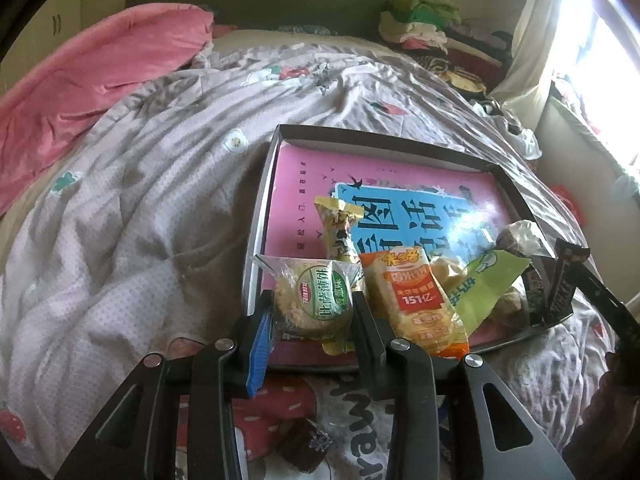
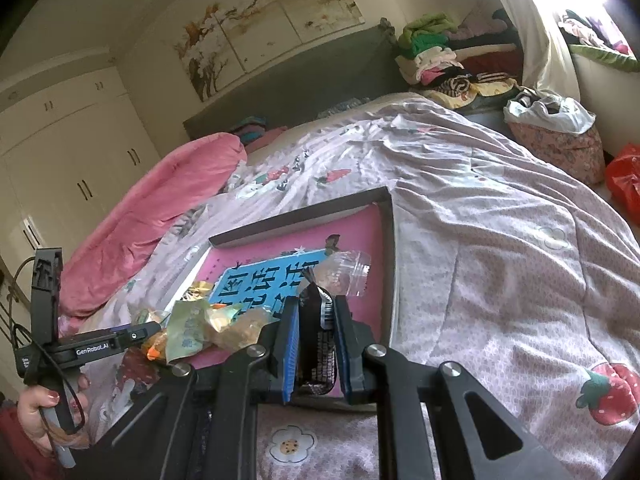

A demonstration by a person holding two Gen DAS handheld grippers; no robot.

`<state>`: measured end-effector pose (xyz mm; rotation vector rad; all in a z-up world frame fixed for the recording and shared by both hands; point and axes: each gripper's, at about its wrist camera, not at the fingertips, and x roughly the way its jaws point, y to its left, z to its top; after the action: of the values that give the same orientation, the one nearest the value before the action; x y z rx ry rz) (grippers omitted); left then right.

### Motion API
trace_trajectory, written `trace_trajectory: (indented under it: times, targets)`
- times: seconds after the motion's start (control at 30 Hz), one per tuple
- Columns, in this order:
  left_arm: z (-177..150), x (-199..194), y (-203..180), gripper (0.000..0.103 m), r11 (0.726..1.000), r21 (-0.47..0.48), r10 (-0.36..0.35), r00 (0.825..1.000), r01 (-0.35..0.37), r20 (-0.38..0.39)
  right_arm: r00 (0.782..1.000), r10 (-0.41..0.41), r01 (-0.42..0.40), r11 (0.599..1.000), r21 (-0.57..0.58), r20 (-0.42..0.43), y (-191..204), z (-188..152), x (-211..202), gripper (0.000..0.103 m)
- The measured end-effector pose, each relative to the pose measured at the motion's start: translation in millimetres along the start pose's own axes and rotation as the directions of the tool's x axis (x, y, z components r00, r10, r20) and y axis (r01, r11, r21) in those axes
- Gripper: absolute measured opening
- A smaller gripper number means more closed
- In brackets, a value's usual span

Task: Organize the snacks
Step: 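Carry the round cake and Snickers bar over the tray with both grippers, then lower the cake into the tray with left gripper while right lowers the Snickers bar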

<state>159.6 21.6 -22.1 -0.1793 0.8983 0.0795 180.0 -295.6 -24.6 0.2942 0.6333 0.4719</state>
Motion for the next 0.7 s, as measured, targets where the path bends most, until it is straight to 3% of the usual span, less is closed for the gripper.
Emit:
trace_trajectory:
  times: [0.7]
  targets:
    - [8.0, 9.7, 4.7, 0.038, 1.0, -0.023, 0.012, 1.0, -0.012, 0.0, 0.998, -0.041, 0.042, 0.999, 0.019, -0.036, -4.1, -4.2, 8.2, 0.018]
